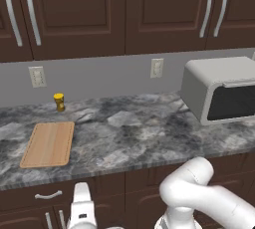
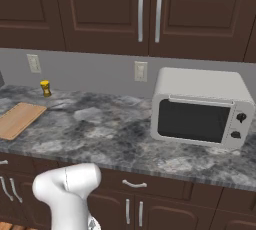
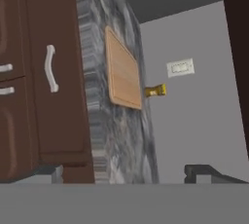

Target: Open the drawer on the left and place the cutting tools on the cutting board.

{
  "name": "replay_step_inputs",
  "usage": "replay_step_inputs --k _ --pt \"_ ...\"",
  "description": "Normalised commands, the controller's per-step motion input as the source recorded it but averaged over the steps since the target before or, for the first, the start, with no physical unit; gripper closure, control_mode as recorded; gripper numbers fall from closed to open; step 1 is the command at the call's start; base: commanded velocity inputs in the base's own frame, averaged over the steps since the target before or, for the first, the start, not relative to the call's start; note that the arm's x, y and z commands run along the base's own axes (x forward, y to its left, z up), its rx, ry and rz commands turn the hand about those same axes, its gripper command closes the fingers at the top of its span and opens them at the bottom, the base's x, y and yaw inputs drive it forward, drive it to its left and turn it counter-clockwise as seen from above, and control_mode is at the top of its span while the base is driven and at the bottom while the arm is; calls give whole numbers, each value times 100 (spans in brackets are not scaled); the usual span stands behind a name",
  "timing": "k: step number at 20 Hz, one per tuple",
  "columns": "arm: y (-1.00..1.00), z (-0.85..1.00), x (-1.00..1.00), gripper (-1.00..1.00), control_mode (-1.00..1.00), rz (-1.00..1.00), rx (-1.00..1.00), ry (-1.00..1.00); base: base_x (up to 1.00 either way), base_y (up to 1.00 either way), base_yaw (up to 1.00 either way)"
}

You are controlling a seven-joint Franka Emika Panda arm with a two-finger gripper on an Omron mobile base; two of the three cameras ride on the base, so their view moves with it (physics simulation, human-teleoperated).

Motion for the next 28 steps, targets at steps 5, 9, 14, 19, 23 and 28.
replay_step_inputs --k 5,9,14,19,23,28 --pt "52 -54 8 -100 -100 0 -13 -4 0 0 0" --pt "78 -23 2 -100 -100 8 -10 -4 0 0 0" --pt "28 -10 38 -100 -100 1 -6 -1 0 0 0" --pt "0 -4 46 -100 -100 -6 0 0 0 0 0" --pt "0 -11 54 -100 -100 0 0 -7 0 0 0" --pt "2 -15 63 -100 -100 0 0 -5 0 0 0"
